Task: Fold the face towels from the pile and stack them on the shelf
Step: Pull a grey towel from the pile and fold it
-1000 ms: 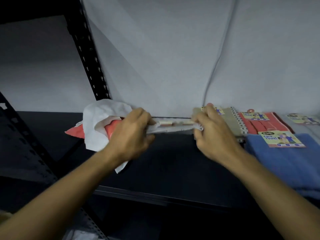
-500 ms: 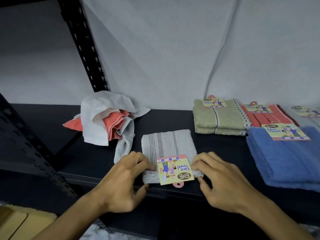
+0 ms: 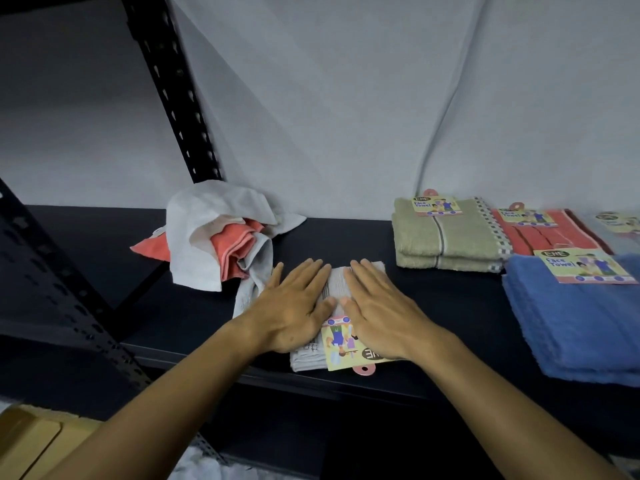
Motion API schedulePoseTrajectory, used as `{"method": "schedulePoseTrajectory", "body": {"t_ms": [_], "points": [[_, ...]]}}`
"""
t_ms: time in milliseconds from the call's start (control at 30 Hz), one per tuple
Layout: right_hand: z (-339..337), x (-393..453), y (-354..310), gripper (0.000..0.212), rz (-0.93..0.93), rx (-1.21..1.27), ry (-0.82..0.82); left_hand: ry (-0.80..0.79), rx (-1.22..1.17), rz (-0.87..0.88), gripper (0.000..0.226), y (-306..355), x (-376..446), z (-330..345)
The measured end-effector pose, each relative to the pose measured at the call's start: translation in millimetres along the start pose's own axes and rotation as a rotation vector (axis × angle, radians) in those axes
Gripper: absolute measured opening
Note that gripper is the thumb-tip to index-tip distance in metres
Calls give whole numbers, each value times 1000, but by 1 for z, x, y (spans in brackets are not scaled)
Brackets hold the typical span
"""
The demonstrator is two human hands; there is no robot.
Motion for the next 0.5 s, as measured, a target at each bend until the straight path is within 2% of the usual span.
{"method": "schedulePoseTrajectory", "body": {"t_ms": [333, 500], "points": [[13, 9, 10, 58, 44, 28, -50, -41, -110, -15, 61, -10, 4, 12], [11, 10, 11, 59, 39, -1, -86, -44, -71, -6, 50, -7, 2, 9]]}}
Point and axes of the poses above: each hand's wrist, its own x-axis towards the middle knuckle, its own z-axis out of the palm, y = z × x, the point moved 2 cm from there along x, towards the middle knuckle, and after that the axes turned 3 degrees about y, right-handed, at the moved point
